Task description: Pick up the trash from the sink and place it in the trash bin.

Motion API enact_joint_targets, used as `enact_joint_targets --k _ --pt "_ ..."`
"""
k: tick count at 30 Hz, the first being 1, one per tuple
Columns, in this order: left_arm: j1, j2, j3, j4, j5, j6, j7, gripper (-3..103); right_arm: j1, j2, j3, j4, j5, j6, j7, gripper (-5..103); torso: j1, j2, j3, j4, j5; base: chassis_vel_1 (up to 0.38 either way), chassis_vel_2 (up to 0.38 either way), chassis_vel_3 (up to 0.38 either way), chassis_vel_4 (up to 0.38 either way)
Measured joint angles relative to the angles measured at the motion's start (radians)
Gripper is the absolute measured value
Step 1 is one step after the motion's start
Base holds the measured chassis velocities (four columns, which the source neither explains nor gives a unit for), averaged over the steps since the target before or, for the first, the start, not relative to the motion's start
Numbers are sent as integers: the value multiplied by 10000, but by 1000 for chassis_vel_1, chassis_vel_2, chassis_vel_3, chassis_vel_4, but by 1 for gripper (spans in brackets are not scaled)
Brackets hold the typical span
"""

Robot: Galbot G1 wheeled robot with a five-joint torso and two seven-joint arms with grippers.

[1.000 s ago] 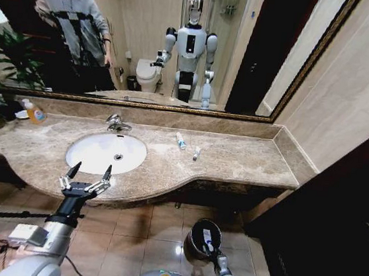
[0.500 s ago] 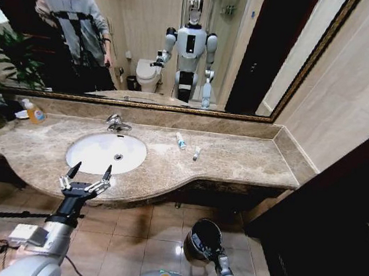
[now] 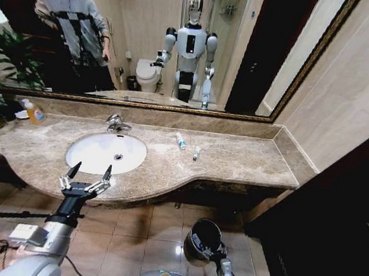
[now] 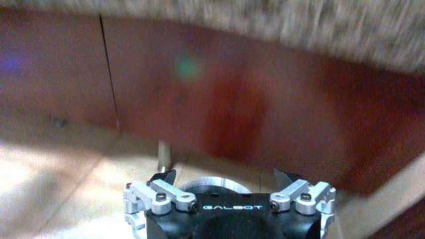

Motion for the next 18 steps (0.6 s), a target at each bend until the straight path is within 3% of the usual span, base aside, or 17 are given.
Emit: enact_joint_targets --k 2,9,18 --pt "0 0 1 0 0 0 0 100 -166 -8 3 337 -20 4 9 96 0 0 0 -1 -1 0 0 0 0" --pt "0 0 1 0 0 0 1 100 -2362 -138 -23 4283 -175 -64 -38 100 -1 1 0 -3 -3 0 0 0 0" --pt "0 0 0 0 0 0 0 100 -2548 -102 -24 5951 -20 -299 536 100 -1 0 0 -1 -1 0 0 0 0"
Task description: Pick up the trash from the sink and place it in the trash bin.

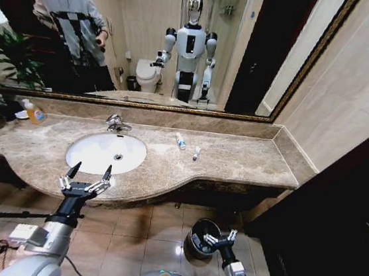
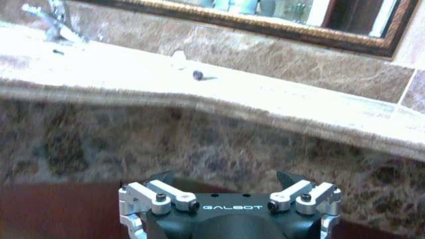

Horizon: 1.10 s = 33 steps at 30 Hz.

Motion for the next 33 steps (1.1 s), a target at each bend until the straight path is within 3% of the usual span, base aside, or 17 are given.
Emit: enact_joint_targets --k 7,15,24,33 --pt "0 0 0 0 0 0 0 100 259 -37 -54 780 250 -74 56 100 1 0 0 1 1 0 0 0 0" --pt "0 0 0 0 0 0 -1 100 1516 -484 -779 2022 1237 -1265 31 100 1 0 0 0 0 0 0 0 0" --pt "0 0 0 0 0 0 0 100 4338 -1335 -2228 718 1812 -2183 75 100 2 0 2 0 1 0 0 0 0" --pt "0 0 1 0 0 0 0 100 6994 -1155 -3615 -1542 1867 -2469 600 100 3 -1 2 2 -1 0 0 0 0"
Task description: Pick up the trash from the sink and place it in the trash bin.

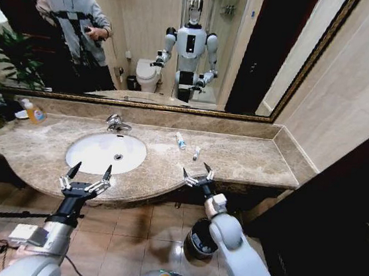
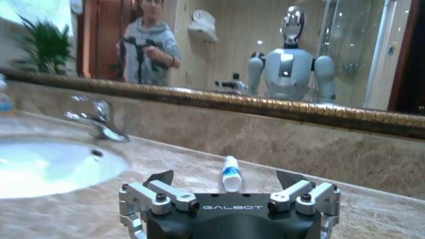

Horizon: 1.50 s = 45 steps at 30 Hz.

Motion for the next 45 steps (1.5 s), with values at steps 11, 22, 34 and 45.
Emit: enact_joint_targets --k 11,22,34,45 --pt "0 0 -1 0 0 0 0 100 1544 468 -68 -1654 786 -1452 802 100 0 0 -1 -2 0 0 0 0 0" --pt "0 0 0 0 0 0 0 100 2537 784 82 -3083 513 -1052 431 97 -1 0 -1 0 1 0 0 0 0" --pt "0 0 0 0 0 0 0 100 2370 634 333 -3333 164 -1087 79 65 -2 0 -2 -1 2 0 0 0 0" --pt "0 0 0 0 0 0 0 100 2123 445 401 -2958 591 -1299 -17 34 -2 0 -2 -1 2 0 0 0 0"
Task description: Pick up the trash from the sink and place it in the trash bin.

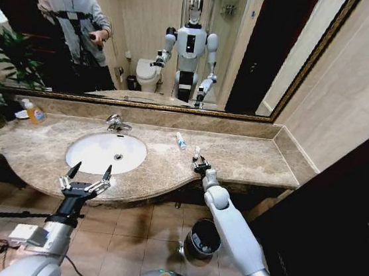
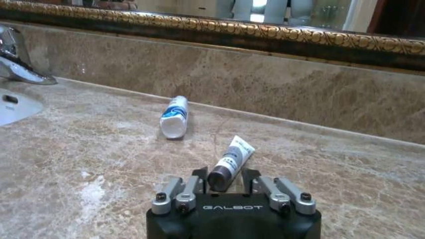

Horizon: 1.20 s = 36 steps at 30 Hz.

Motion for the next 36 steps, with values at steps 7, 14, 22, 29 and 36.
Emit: enact_joint_targets --k 7,14,22,29,36 --pt "0 0 -1 0 0 0 0 100 -232 -134 126 318 99 -4 -18 19 0 0 0 0 0 0 0 0 0" --pt "0 0 0 0 0 0 0 100 -959 -482 688 1259 127 57 -342 16 0 0 0 0 1 0 0 0 0" --pt "0 0 0 0 0 0 1 100 -2874 -1301 1510 3453 565 202 -825 16 0 2 -1 0 1 0 0 0 0" --pt "0 1 0 0 0 0 0 100 -5558 -1395 2841 4684 975 860 -1500 16 -1 2 -2 -4 2 0 0 0 0" --pt "0 0 0 0 0 0 0 100 -6938 -1028 3212 4598 1078 1832 -1535 16 0 2 -1 0 2 0 0 0 0"
